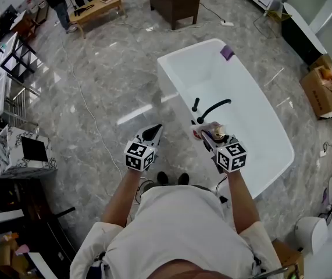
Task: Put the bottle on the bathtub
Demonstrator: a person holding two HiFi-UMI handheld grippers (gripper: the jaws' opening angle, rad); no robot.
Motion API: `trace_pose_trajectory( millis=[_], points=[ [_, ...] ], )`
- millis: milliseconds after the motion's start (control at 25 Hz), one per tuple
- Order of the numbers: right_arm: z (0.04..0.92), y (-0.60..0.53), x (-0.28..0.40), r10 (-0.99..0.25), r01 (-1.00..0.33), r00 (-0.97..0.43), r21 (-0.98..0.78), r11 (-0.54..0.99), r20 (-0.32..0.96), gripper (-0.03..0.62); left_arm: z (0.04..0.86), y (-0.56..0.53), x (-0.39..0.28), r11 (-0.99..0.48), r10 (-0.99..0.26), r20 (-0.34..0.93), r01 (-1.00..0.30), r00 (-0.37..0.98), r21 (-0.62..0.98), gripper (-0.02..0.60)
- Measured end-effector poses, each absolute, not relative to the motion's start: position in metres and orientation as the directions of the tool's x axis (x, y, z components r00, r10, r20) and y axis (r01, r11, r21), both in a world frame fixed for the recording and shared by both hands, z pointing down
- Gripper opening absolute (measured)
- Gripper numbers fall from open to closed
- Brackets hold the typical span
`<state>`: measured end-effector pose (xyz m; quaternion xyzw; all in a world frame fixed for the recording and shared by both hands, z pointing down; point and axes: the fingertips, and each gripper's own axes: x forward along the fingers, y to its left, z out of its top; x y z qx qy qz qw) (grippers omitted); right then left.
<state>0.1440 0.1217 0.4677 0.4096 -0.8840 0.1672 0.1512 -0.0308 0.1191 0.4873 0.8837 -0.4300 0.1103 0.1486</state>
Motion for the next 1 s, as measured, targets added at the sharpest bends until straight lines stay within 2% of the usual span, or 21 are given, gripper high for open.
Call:
trace_pose_trajectory(
  millis=[1000],
  points=[
    [0.479,0.12,0.111,-0.681,-0.796,-0.598,-0.211,0.568,0.423,0.235,0.505,0.117,-0.062,-0.6,-0.697,0.344,-0.774,0.629,0.202,0.009]
  ],
)
